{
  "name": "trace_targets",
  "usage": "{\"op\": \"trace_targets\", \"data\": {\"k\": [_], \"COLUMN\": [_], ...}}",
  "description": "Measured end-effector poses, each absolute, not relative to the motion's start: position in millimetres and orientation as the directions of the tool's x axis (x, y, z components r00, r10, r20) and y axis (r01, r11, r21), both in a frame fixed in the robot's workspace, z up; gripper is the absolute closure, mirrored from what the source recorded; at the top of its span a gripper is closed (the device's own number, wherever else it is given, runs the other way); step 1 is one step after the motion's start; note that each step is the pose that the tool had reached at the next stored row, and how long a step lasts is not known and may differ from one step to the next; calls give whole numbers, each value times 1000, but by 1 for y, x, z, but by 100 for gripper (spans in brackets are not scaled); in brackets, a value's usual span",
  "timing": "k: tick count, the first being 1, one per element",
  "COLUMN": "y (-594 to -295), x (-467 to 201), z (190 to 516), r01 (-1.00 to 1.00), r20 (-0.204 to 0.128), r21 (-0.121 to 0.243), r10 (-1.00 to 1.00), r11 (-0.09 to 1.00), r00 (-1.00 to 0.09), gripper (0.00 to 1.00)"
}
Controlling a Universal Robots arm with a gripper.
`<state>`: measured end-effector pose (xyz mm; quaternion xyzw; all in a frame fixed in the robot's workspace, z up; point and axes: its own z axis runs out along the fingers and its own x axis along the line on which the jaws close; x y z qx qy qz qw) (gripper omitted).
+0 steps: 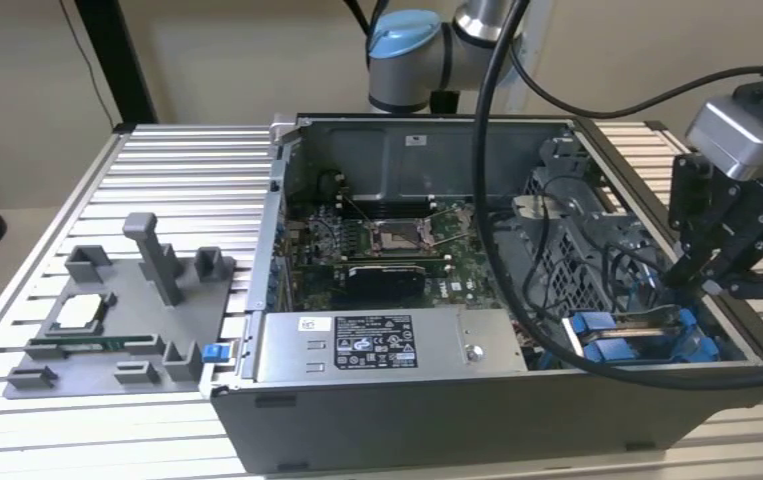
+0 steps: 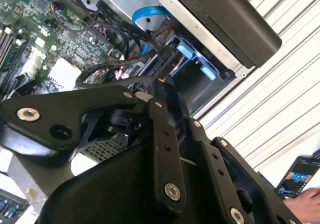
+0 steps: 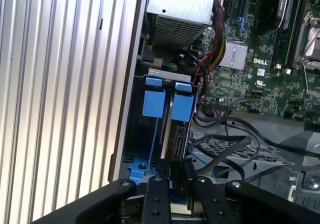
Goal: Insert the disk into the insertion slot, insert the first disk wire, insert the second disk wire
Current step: 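Insert the first disk wire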
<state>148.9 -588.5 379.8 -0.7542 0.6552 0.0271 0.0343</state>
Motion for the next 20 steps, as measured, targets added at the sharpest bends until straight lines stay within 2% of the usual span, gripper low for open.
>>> {"op": "trace_targets", "data": {"k": [14,15,20], "y": [-588,-588,-589], "x": [149,149,148], "z": [378,378,378], "r01": [-988,-988,-988], "r20": [-122,-124,-132], "r21": [-25,-26,-27], "r10": [-980,-980,-979], "r11": [-155,-155,-155], "r00": [157,157,157], "gripper": [0,100,100]}}
